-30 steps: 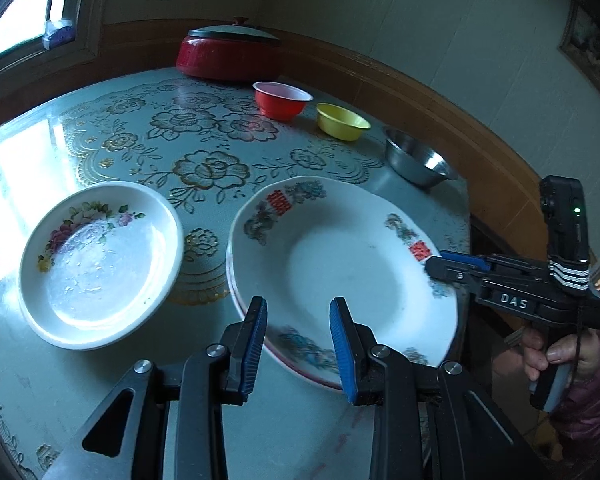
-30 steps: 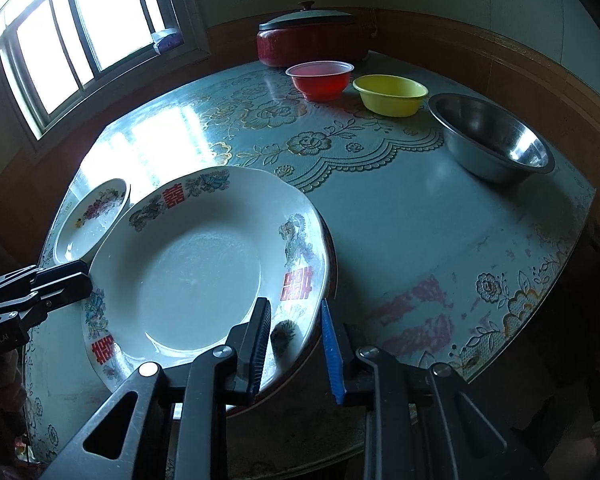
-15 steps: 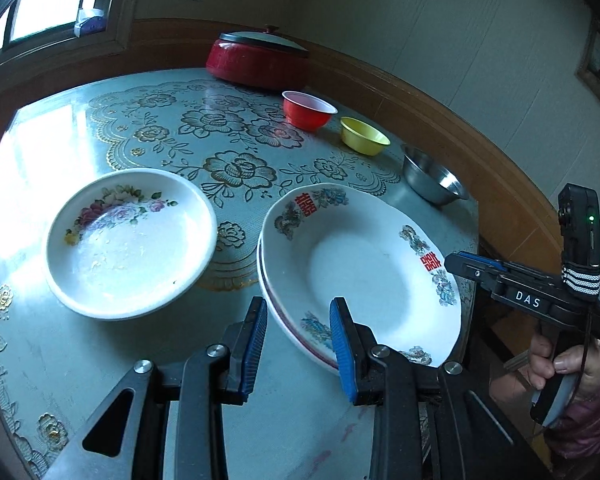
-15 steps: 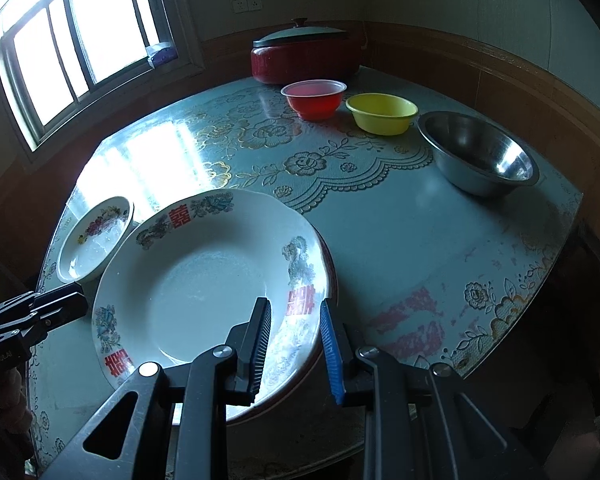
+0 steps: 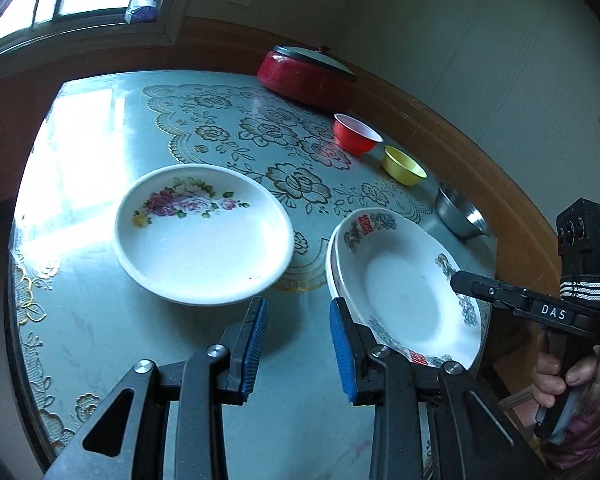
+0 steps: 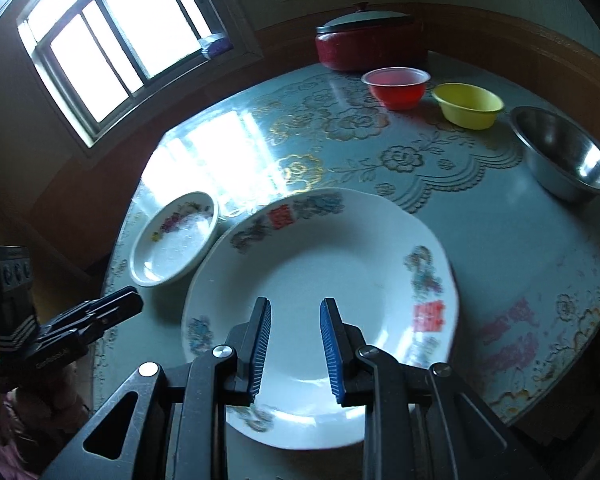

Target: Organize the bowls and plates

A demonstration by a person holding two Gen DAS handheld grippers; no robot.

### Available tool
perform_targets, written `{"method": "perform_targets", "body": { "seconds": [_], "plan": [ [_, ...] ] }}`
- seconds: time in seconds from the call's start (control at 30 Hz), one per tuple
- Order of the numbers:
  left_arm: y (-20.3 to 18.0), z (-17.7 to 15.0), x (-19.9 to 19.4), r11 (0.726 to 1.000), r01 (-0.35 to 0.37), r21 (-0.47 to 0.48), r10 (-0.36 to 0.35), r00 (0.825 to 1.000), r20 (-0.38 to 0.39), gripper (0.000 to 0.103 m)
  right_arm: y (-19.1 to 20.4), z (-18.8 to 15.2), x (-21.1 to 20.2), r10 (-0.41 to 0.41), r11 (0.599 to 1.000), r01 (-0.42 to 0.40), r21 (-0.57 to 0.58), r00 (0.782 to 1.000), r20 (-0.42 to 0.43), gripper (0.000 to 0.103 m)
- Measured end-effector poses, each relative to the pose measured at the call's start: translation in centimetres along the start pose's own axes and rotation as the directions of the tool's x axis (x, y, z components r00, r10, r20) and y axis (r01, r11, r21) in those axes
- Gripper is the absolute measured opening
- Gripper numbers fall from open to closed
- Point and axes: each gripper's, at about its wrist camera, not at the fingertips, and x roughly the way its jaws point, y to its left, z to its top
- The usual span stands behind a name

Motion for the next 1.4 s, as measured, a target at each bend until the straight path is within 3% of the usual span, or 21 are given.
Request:
{"method": "perform_targets", "body": {
  "seconds": [0.2,0.4,0.73,0.8,0.9,1.0,1.17,1.27,1.4],
  "plan": [
    [3.4,1.3,-1.1,0.995,-0.073,-0.075,0.076,0.996,0.044,0.031,4.4,3.2,3.4,0.102,0.991,-0.105,-0.087,0.994,-0.045,0.025],
    [6.4,2.2,-1.2,0.975,-0.181,-0.130,0.190,0.980,0.055,0.031,7.7,7.1,8.4,0.127,0.980,-0.142,-0.139,0.986,-0.110,0.025],
    [9.8,3.2,1.3,0.957,-0.230,-0.180,0.232,0.973,-0.011,0.031,9.4,9.5,16.0,0.001,0.976,-0.051,-0.210,0.973,-0.229,0.025],
    [9.9,3.3,2.0,0.958,-0.228,-0.174,0.227,0.974,-0.022,0.031,9.2,9.4,17.0,0.010,0.975,-0.067,-0.211,0.966,-0.258,0.017],
    [10.0,3.4,3.1,0.958,-0.230,-0.171,0.225,0.973,-0.050,0.029,9.3,8.9,18.3,-0.007,0.968,-0.065,-0.241,0.958,-0.287,0.016],
    [9.6,3.4,4.3,0.956,-0.259,-0.139,0.252,0.965,-0.070,0.021,9.2,9.2,18.7,0.023,0.967,-0.094,-0.236,0.958,-0.286,0.016],
    [9.5,3.4,4.5,0.952,-0.279,-0.126,0.273,0.960,-0.064,0.021,9.1,9.4,18.8,0.032,0.963,-0.110,-0.247,0.953,-0.301,0.018],
    [9.2,3.4,4.5,0.947,-0.299,-0.113,0.293,0.954,-0.067,0.021,9.3,9.3,18.8,0.036,0.957,-0.121,-0.265,0.951,-0.306,0.025],
    [8.9,3.4,4.7,0.940,-0.325,-0.106,0.318,0.945,-0.072,0.022,9.9,9.1,18.7,-0.003,0.948,-0.089,-0.305,0.957,-0.289,0.025]
  ]
}}
